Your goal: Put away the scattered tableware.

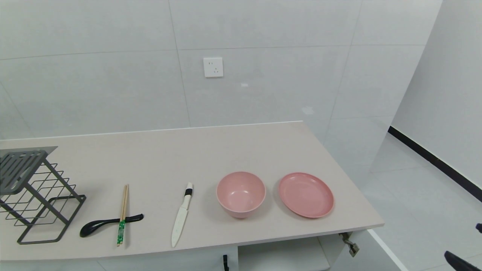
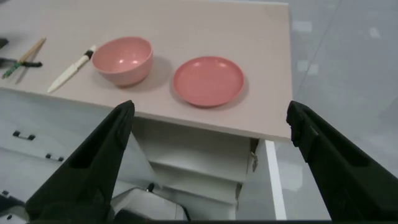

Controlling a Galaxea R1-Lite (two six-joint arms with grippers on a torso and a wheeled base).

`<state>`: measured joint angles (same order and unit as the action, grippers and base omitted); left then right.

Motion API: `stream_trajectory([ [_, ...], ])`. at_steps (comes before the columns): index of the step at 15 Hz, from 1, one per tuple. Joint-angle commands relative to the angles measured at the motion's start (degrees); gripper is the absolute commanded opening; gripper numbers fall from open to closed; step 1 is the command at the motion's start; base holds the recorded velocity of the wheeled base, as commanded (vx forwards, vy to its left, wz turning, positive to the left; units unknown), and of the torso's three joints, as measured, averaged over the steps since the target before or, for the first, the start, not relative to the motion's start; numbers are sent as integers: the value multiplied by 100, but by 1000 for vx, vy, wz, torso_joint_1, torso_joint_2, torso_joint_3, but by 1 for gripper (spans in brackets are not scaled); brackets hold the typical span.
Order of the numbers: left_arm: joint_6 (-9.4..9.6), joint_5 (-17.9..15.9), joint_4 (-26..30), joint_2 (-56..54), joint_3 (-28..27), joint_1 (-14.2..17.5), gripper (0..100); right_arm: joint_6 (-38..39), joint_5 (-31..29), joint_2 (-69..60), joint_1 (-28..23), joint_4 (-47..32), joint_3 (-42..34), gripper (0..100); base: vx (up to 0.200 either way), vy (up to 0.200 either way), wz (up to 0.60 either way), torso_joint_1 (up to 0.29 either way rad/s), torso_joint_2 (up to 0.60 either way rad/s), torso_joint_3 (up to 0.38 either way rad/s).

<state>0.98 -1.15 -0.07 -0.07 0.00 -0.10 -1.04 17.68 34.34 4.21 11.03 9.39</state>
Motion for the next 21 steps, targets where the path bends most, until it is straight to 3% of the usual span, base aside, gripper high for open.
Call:
stream_trajectory([
  [1,-1,0,-1,7,0,1,100,-125,43,653,168,13,-86,100,0,0,0,0,0,0],
  [4,-1,0,-1,7,0,1,100,-230,43,1417,239,83,-165,100,0,0,0,0,0,0],
  [10,-10,0,-1,7,0,1,100,-564,43,3166,239,1454,-200,100,0,0,0,0,0,0],
  [15,-18,0,-1,7,0,1,100,-1329,-10,3571,239,1446,380,100,0,0,0,0,0,0],
  [19,-18,0,-1,7,0,1,100,-1382,-10,4177,239,1551,450,100,0,0,0,0,0,0],
  [21,-18,0,7,7,0,1,100,-1355,-1,4705,247,1999,512,100,0,0,0,0,0,0],
])
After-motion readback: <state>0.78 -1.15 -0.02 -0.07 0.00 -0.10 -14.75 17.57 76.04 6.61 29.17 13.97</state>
